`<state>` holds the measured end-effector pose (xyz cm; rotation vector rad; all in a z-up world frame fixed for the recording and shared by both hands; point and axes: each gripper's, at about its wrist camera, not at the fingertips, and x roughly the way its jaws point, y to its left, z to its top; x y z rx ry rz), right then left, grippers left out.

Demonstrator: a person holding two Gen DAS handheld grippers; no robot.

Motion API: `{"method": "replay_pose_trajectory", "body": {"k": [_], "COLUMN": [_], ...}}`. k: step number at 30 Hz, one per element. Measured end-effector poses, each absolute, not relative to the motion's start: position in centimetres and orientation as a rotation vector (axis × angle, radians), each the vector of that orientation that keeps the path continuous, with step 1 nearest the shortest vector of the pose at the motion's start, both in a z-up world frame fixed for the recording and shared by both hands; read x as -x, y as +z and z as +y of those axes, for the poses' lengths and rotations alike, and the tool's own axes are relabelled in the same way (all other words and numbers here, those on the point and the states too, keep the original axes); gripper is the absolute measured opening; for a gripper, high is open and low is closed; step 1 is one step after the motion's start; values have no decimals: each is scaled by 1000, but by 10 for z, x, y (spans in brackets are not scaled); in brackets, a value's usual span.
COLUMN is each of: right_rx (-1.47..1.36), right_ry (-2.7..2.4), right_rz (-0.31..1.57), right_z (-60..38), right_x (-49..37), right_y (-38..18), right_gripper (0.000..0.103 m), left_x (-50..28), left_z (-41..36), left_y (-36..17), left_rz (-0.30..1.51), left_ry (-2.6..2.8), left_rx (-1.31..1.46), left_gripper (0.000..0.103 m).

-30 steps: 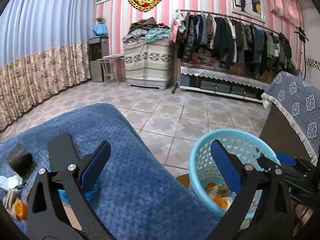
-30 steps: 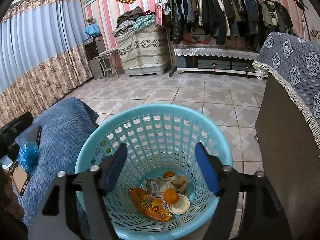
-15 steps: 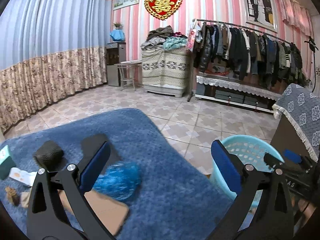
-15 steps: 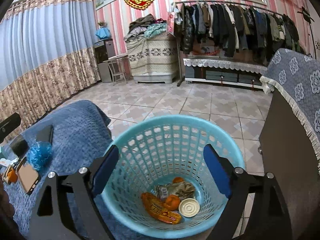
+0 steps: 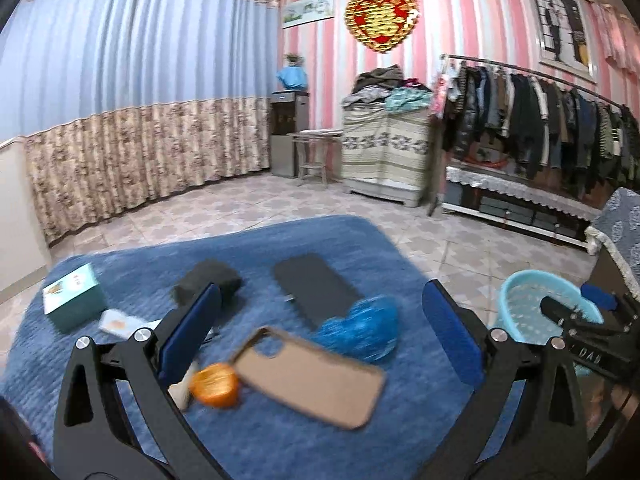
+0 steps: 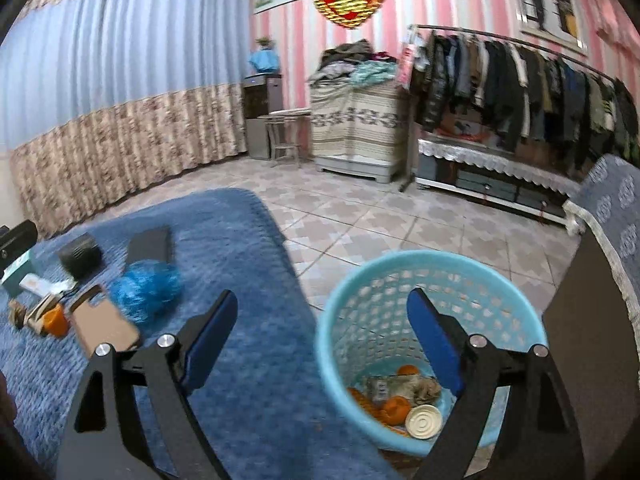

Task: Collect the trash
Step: 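Move both open tools back over the rug toward the remaining trash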

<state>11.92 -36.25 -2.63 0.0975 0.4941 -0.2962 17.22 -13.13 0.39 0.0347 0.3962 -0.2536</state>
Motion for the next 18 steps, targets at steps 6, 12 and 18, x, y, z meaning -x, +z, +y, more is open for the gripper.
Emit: {"method": "replay_pose_trajectory", "body": {"k": [6,12,18], "right_rx": [-96,-89,-78], "right_ry": [-210,-81,-5], "right_rz": [487,485,512], "right_z": [-322,-279,-256], "right_x": [-132,-159,-192], "right_y": [-17,-2,4], "right_gripper": [85,85,85], "left_x": [-166,-168,-170], "left_z": [-77,-31,10], "left_y": [3,3,1], "left_rz": [399,408,422], "left_ry": [-167,-84,6], "left_rx": [-14,8,18], "left_gripper": [98,98,98]}}
